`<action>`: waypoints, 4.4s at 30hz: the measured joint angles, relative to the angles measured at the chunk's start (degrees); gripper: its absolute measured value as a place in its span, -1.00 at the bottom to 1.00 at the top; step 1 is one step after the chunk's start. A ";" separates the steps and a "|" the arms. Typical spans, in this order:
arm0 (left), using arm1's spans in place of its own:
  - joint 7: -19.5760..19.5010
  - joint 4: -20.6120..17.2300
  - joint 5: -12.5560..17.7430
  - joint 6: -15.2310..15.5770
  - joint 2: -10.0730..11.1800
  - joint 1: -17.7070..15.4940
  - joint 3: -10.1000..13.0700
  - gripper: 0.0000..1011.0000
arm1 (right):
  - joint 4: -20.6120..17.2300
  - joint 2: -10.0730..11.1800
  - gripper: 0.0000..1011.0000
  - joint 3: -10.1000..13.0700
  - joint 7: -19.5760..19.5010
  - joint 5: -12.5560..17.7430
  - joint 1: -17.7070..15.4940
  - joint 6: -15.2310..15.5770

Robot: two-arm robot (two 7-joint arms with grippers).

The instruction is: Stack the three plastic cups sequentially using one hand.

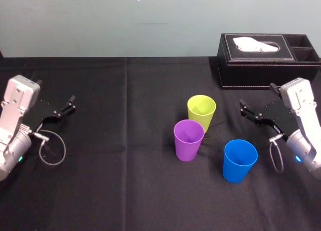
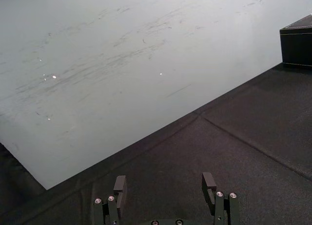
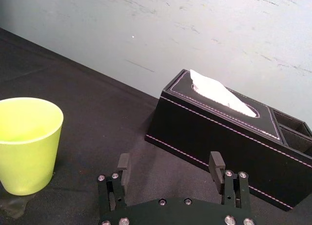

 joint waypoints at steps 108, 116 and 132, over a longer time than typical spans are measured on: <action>0.00 0.00 0.00 0.00 0.00 0.00 0.00 1.00 | -18.73 1.50 0.98 15.20 20.47 7.94 -28.81 -2.78; 0.00 0.00 0.00 0.00 0.00 0.00 0.00 1.00 | -17.12 -0.79 0.98 14.50 21.94 7.48 -26.79 -2.78; 0.00 0.00 0.00 0.00 0.00 0.00 0.00 1.00 | -15.40 -3.09 0.98 14.43 22.04 5.48 -25.31 -2.31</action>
